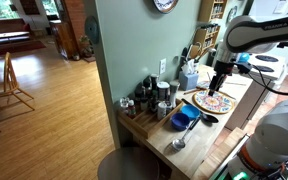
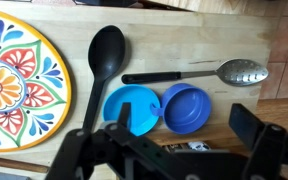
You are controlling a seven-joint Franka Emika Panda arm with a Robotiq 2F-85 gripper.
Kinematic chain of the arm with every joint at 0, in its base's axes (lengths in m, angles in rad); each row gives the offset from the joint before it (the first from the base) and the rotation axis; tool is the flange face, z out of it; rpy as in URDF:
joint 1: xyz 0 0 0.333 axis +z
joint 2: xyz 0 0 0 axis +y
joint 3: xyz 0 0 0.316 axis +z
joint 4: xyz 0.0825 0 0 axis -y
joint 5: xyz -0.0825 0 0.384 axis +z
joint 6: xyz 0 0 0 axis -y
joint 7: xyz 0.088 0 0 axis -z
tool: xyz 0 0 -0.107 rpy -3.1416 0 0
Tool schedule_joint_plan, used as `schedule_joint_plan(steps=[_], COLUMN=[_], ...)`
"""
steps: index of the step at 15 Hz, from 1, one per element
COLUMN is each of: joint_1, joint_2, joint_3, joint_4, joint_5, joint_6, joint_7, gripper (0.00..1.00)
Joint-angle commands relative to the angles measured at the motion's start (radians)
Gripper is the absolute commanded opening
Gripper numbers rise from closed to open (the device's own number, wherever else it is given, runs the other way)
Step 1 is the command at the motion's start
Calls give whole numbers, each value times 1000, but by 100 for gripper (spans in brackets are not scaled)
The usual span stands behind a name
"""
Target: Remove one bottle from the box
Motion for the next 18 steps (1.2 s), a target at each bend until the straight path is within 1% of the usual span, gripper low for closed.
schedule_joint_plan(steps=[1, 14, 15, 18], joint_1=[-5, -5, 17, 63], joint_2=[1, 1, -5, -10], joint_3=[5, 5, 15, 75], joint_4=[1, 1, 3, 13], joint_5=[4, 4, 22, 69], joint_6=[-1, -1, 3, -7], joint_7=[-3, -3, -7, 30], gripper=[100, 100, 100, 100])
